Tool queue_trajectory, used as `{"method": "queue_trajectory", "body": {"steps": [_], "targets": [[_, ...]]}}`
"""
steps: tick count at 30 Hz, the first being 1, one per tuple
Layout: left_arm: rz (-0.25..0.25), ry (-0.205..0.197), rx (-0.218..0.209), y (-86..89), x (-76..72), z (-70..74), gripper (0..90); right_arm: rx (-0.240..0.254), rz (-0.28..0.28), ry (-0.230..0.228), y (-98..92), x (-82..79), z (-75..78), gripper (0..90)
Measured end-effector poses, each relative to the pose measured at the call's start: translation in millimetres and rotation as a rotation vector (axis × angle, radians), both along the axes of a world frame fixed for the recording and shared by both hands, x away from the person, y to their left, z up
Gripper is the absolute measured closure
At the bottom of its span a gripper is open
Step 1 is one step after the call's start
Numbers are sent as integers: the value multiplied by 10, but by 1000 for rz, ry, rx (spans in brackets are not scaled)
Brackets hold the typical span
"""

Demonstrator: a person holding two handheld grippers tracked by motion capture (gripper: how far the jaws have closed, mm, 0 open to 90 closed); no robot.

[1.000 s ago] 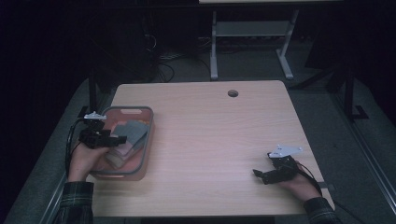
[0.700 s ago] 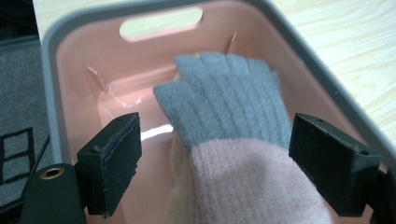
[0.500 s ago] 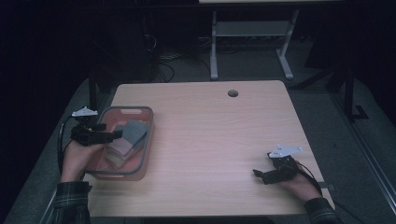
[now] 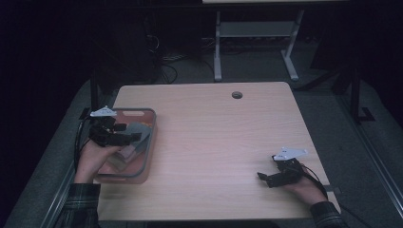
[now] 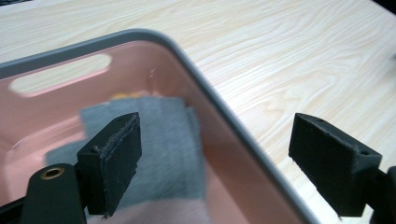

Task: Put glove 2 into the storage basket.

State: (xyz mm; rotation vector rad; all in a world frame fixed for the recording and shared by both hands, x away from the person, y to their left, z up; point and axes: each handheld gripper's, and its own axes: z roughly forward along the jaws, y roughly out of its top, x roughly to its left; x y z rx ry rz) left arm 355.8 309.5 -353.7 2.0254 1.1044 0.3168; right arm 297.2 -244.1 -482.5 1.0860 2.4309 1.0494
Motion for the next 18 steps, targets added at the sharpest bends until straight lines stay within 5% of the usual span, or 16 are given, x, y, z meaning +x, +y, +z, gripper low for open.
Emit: {"method": "queue_trajectory", "body": {"steps": [18], "targets": [[-158, -49, -54, -722, -98, 0, 165, -1, 0, -3, -1, 2, 0, 84]]}}
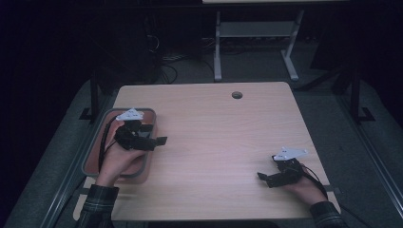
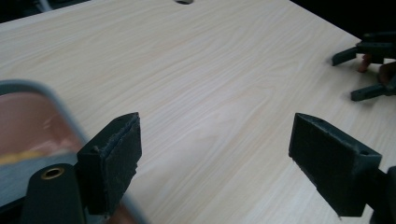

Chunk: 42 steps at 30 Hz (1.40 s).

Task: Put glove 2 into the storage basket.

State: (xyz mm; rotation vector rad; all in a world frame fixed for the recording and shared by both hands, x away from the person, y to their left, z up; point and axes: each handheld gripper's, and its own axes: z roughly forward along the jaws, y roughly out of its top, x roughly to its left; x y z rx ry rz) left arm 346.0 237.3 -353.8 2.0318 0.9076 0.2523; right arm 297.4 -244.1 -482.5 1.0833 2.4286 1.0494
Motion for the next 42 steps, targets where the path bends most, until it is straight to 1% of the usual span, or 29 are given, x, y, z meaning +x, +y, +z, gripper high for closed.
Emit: {"method": "queue_trajectory", "body": {"steps": [3, 5, 7, 8, 11, 13, 14, 17, 20, 21, 23, 26, 28, 29, 32, 33, 34, 36, 38, 40, 42], "targets": [[-23, -7, -2, -138, -21, -29, 166, 0, 1, 0, 0, 0, 0, 84], [-38, -7, 9, -215, -32, -53, 166, 0, 1, 0, 0, 1, 0, 84], [-50, -3, 9, -287, -49, -78, 166, 0, 1, 0, 0, 1, 0, 84], [-62, -6, 20, -324, -53, -93, 166, 0, 1, 0, 0, 1, 0, 84], [-84, -2, 30, -463, -93, -157, 166, 0, 1, -1, 0, 1, 0, 84], [-95, -8, 39, -529, -115, -191, 166, 1, -1, 2, 1, -2, 1, 84], [-95, -6, 36, -560, -130, -208, 166, 1, -1, 4, 1, -2, 1, 84], [-113, -16, 48, -675, -185, -283, 166, 1, -1, 3, 1, -1, 0, 84], [-139, -19, 80, -794, -250, -384, 166, 1, -1, 4, 1, -2, 0, 84], [-141, -15, 75, -822, -266, -412, 166, 1, 0, 3, 0, -2, 0, 84], [-152, -16, 94, -881, -300, -476, 166, 1, 0, 3, 0, -1, 0, 84], [-169, -17, 113, -941, -344, -561, 166, 1, 0, 4, 0, -1, 0, 84], [-167, -15, 111, -971, -366, -613, 166, 1, 0, 4, 1, -2, 0, 84], [-172, -19, 120, -973, -371, -633, 165, 1, 0, 4, 1, -2, 0, 84], [-162, -35, 119, -993, -404, -711, 166, 1, 0, 3, 1, -2, 0, 84], [-167, -45, 127, -992, -409, -732, 166, 1, 0, 3, 0, -1, 0, 84], [-162, -44, 127, -1000, -421, -753, 166, 1, 0, 4, 1, -2, 0, 84], [-171, -37, 143, -1007, -430, -813, 165, 1, 0, 3, 1, -1, 0, 84], [-179, -29, 167, -1033, -451, -904, 165, 1, 0, 4, 1, -1, 0, 84], [-187, -25, 182, -1046, -461, -942, 165, 1, 0, 4, 1, -1, 0, 84], [-203, -26, 211, -1079, -479, -1008, 165, 1, 0, 4, 1, -2, 0, 84]]}}
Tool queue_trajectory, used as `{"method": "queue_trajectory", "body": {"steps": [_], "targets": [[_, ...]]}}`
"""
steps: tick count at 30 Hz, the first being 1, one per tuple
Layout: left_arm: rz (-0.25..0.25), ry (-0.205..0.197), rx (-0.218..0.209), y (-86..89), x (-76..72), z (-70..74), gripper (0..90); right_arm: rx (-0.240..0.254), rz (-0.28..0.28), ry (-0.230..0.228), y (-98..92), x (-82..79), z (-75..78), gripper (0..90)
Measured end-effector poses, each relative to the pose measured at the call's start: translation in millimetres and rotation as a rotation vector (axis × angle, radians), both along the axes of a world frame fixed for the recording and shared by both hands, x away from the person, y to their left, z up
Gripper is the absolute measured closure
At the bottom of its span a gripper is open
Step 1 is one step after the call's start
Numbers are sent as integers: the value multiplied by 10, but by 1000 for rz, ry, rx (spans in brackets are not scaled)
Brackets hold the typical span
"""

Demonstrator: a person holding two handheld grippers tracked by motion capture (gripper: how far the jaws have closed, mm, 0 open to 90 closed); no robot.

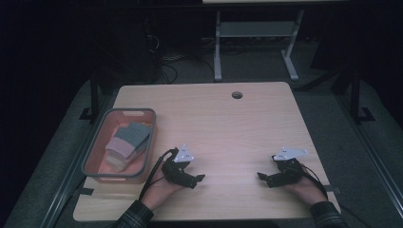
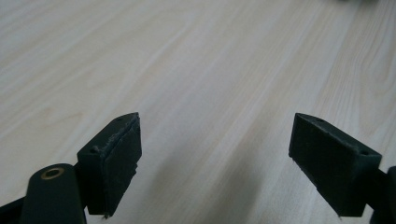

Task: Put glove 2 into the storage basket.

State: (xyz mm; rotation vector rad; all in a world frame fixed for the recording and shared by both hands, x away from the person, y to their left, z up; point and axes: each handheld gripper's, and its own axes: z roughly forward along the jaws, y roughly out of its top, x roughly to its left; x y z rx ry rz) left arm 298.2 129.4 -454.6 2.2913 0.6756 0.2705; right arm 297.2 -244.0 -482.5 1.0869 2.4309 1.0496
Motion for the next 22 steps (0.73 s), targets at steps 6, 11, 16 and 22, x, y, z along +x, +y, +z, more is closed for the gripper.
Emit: {"method": "queue_trajectory", "body": {"steps": [6, 11, 16, 22], "targets": [[-24, 0, 36, -62, -18, -141, 139, 0, 0, -1, 0, 0, 0, 84], [-46, -18, -23, -49, -26, -230, 120, 0, 1, -1, 0, 0, 0, 84], [-51, -18, -27, -48, -29, -233, 120, 0, 1, -1, 0, 0, 0, 84], [-50, -17, -27, -48, -29, -233, 120, 0, 1, -1, 0, 0, 0, 84]]}}
